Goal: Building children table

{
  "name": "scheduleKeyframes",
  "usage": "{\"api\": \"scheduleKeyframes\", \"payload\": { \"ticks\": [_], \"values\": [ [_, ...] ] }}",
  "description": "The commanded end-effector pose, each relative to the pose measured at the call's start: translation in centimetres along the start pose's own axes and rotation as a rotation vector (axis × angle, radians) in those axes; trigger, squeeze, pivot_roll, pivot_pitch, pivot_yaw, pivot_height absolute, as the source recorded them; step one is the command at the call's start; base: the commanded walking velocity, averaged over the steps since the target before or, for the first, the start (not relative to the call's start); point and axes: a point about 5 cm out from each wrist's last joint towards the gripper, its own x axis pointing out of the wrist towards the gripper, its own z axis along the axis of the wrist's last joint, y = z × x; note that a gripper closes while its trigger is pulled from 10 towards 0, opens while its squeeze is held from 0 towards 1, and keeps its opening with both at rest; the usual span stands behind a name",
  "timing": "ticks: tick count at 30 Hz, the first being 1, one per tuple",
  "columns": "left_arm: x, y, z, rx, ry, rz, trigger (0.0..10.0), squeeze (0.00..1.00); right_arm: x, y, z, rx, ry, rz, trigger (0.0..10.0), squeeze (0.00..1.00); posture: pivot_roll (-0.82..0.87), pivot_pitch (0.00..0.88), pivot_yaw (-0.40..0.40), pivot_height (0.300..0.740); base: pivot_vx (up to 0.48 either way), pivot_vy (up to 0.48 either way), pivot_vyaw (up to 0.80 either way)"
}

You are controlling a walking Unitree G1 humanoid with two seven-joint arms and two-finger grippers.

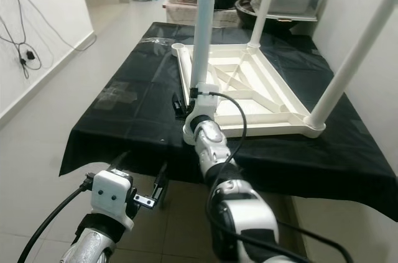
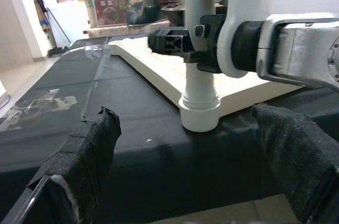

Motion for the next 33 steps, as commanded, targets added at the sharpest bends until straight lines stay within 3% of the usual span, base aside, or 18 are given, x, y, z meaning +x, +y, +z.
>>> {"api": "scheduleKeyframes", "payload": {
  "ticks": [1,4,5,6,9,13,18,19,23,24,25,26,28,30,33],
  "values": [
    [0.0,-0.2,-0.3,-0.009,0.008,-0.003,10.0,0.0,0.6,2.3,-0.3,-0.011,0.059,0.224,10.0,0.0,0.09,0.047,-0.039,0.74,0.0,0.0,0.0],
    [0.0,-0.2,-0.3,-0.008,0.008,-0.003,10.0,0.0,0.6,2.7,0.1,-0.022,0.074,0.323,10.0,0.0,0.09,0.047,-0.039,0.74,0.0,0.0,0.0],
    [-0.1,-0.2,-0.3,-0.009,0.009,-0.004,10.0,0.0,0.7,3.7,0.6,-0.017,0.109,0.496,10.0,0.0,0.1,0.05,-0.036,0.74,0.0,0.0,0.0],
    [-0.1,-0.2,-0.3,-0.009,0.009,-0.004,10.0,0.0,0.7,3.7,0.6,-0.017,0.109,0.496,10.0,0.0,0.1,0.05,-0.036,0.74,0.0,0.0,0.0],
    [0.0,-0.2,-0.4,-0.008,0.013,-0.006,10.0,0.0,0.2,4.8,0.3,-0.041,0.183,0.715,10.0,0.0,0.1,0.05,-0.036,0.74,0.0,0.0,0.0],
    [-0.1,-0.3,-0.3,-0.006,0.014,-0.004,10.0,0.0,-0.3,5.4,-0.5,-0.045,0.252,0.846,10.0,0.0,0.15,0.057,-0.047,0.74,0.0,0.0,0.0],
    [-0.2,-0.4,-0.3,-0.009,0.015,-0.001,10.0,0.0,-0.2,5.9,-0.5,-0.061,0.255,0.86,10.0,0.0,0.14,0.059,-0.051,0.74,0.0,0.0,0.0],
    [-0.3,-0.4,-0.3,-0.009,0.016,-0.001,10.0,0.0,0.3,5.9,-0.3,-0.078,0.215,0.772,0.0,0.0,0.14,0.058,-0.05,0.74,0.0,0.0,0.0],
    [-0.3,-0.5,-0.3,-0.011,0.017,-0.001,10.0,0.0,1.3,5.2,0.2,-0.099,0.15,0.507,0.0,0.0,0.14,0.059,-0.049,0.74,0.0,0.0,0.0],
    [-0.3,-0.5,-0.3,-0.011,0.017,-0.001,10.0,0.0,1.3,5.2,0.2,-0.099,0.15,0.507,0.0,0.0,0.14,0.059,-0.049,0.74,0.0,0.0,0.0],
    [-0.3,-0.5,-0.3,-0.012,0.018,-0.001,10.0,0.0,1.5,4.4,0.2,-0.098,0.138,0.384,0.0,0.0,0.14,0.059,-0.049,0.74,0.0,0.0,0.0],
    [-0.3,-0.5,-0.3,-0.012,0.018,-0.001,10.0,0.0,1.5,4.2,0.2,-0.096,0.136,0.369,0.0,0.0,0.14,0.059,-0.049,0.74,0.0,0.0,0.0],
    [-0.3,-0.4,-0.4,-0.012,0.02,-0.002,10.0,0.0,1.4,3.2,-0.2,-0.099,0.138,0.216,0.0,0.0,0.13,0.049,-0.049,0.74,0.0,0.0,0.0],
    [-0.3,-0.4,-0.5,-0.012,0.021,-0.003,10.0,0.0,1.2,1.7,-0.5,-0.107,0.122,0.002,0.0,0.0,0.13,0.047,-0.05,0.74,0.0,0.0,0.0],
    [-0.3,-0.4,-0.5,-0.012,0.021,-0.004,10.0,0.0,1.1,1.3,-0.6,-0.107,0.116,-0.064,0.0,0.0,0.13,0.047,-0.05,0.74,0.0,0.0,0.0]
  ]
}}
